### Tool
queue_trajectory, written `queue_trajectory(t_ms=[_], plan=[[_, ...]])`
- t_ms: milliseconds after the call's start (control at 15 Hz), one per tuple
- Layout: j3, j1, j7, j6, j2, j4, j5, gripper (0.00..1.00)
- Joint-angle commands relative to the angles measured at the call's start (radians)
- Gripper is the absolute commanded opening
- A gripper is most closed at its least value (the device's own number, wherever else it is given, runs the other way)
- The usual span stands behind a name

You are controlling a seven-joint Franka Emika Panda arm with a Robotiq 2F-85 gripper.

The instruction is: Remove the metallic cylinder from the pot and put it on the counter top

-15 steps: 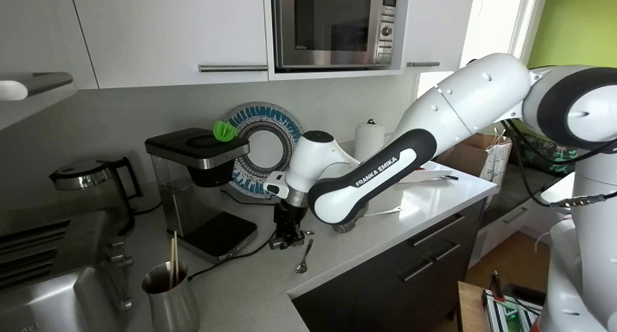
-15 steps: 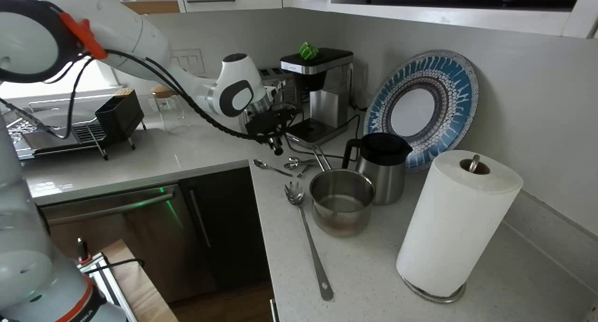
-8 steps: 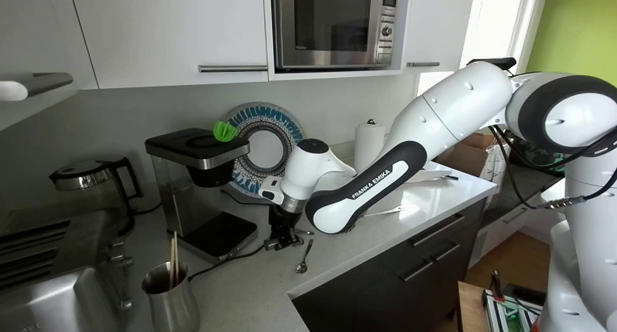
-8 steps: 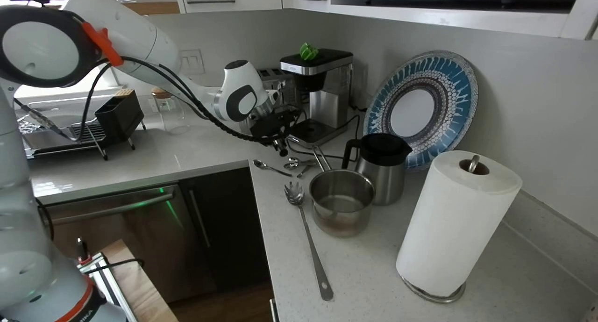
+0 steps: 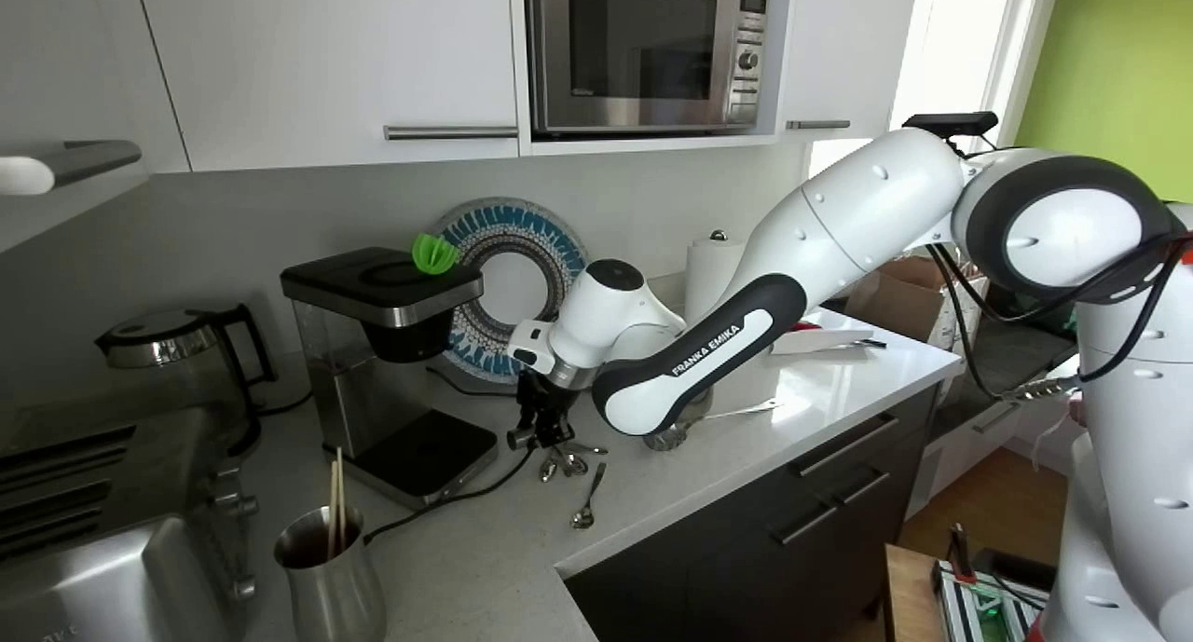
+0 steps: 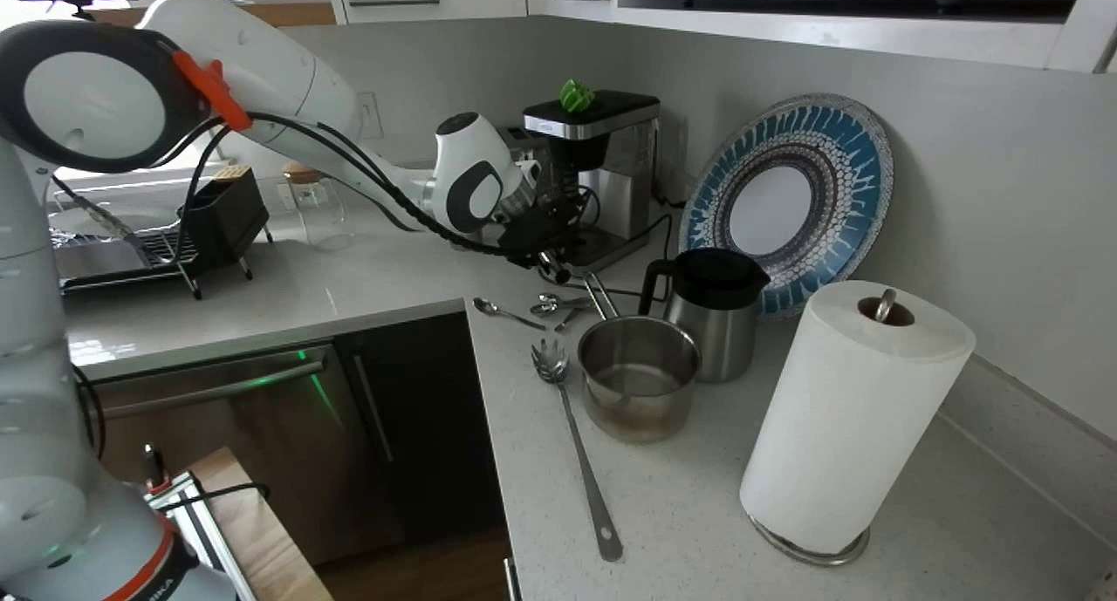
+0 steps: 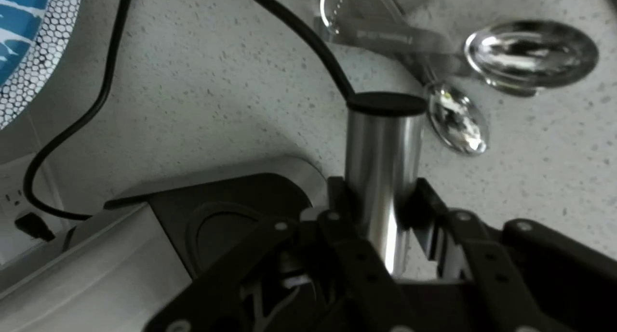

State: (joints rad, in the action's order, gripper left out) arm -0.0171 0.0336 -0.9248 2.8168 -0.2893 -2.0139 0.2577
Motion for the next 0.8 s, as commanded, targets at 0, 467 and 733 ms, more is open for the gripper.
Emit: queue_trajectory(t_ms=[0,467,733], plan=[[-0.002,0.034,-0.049,0.023,-0.054,0.032,0.028,0.11],[-0.017,0.059,-0.119,0.047,-0.108,0.067,0.015,0.11],[-0.022,0.052,-0.129,0.046,-0.108,0.059,0.02,0.11]])
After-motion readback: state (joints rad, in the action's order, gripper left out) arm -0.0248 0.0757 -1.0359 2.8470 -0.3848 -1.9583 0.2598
